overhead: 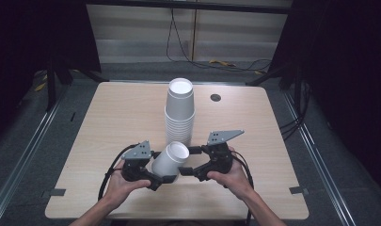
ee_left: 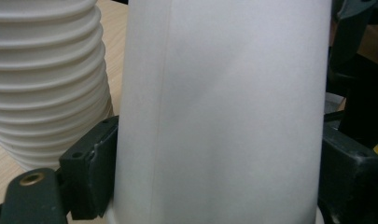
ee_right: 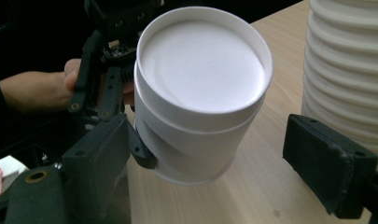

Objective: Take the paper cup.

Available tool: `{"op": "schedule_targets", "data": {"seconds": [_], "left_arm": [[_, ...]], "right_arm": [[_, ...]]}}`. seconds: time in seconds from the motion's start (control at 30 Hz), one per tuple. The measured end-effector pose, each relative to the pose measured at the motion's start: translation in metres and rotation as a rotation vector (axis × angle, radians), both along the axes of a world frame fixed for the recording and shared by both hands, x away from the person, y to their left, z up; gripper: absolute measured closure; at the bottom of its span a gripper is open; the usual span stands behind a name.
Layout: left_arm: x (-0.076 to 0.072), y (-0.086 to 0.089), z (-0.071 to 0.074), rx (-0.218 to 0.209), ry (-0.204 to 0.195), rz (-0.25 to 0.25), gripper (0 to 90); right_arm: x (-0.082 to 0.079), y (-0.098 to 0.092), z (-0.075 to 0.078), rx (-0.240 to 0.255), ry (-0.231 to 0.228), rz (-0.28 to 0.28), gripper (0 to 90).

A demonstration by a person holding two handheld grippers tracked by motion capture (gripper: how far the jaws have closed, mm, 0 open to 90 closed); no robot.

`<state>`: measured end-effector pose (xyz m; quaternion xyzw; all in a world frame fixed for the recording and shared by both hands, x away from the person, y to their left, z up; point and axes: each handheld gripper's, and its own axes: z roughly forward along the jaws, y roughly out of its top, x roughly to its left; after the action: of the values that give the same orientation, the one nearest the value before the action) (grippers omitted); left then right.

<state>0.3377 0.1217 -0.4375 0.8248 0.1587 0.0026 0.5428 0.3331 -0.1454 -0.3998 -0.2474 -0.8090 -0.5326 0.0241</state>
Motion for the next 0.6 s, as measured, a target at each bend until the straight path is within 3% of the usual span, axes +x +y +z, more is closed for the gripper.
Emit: {"op": "schedule_targets", "data": {"seconds": [0.13,0.37,0.6], "left_arm": [[0.0007,0.0011,0.0013,0.01,0.006,-0.005,13.9],[0.0018,0.0006,0.0009,0.051,0.032,-0.007,14.0],[0.0011,-0.0012,0.0059,0.102,0.016,-0.013,14.2]], "right_arm": [[0.0006,-0.0014,-0.0001,-0.017,0.006,0.005,14.8],[0.0006,0.0002,-0.0031,-0.091,0.005,0.036,14.8],[0.0008,-0.0001,-0.0029,-0.137,-0.009,0.057,15.2]]}}
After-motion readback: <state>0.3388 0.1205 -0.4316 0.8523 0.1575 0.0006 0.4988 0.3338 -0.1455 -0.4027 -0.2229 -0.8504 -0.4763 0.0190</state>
